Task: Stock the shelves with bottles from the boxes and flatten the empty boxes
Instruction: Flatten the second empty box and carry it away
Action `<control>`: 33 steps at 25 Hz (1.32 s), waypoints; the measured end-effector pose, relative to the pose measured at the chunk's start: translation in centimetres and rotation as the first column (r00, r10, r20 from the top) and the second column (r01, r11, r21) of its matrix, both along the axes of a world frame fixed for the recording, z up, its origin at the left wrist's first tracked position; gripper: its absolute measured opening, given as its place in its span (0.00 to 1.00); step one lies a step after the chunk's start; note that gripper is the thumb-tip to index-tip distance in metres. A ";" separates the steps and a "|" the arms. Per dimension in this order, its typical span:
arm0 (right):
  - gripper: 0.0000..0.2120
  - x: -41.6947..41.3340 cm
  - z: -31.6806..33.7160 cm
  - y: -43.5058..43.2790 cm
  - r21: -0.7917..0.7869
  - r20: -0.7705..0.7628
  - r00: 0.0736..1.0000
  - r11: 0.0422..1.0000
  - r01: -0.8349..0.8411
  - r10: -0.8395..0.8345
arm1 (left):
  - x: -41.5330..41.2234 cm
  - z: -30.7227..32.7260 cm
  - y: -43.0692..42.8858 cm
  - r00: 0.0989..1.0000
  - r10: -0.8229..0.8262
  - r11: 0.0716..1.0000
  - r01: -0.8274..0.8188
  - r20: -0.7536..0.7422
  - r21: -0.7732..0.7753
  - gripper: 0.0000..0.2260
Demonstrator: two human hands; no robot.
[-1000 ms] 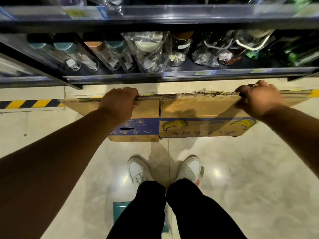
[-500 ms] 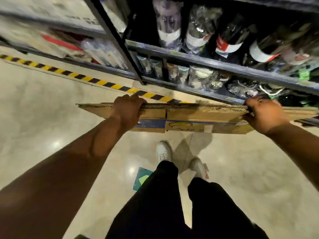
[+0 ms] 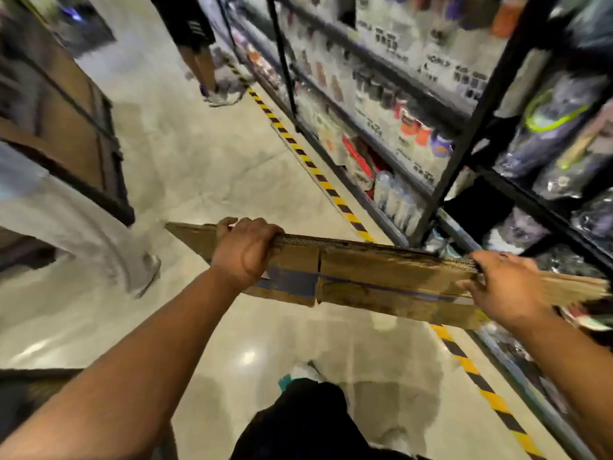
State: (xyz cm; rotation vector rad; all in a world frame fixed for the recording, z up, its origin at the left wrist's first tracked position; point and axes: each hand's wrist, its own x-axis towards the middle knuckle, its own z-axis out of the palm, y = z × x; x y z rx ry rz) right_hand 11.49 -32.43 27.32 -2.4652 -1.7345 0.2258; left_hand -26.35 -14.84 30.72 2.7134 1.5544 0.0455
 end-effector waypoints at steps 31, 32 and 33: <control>0.08 -64.1 9.8 70.8 -0.107 0.181 0.037 0.057 -0.993 0.983 | -48.2 3.9 15.8 0.143 0.987 0.144 -0.989 0.078 -0.014 0.13; 0.09 -66.9 9.6 71.6 -0.108 0.170 0.017 0.035 -0.994 0.985 | -50.0 3.5 16.2 0.113 0.989 0.115 -0.993 0.094 -0.020 0.12; 0.09 -69.7 9.4 72.3 -0.105 0.159 -0.002 0.015 -0.994 0.987 | -51.8 3.3 16.7 0.088 0.990 0.092 -0.995 0.114 -0.030 0.11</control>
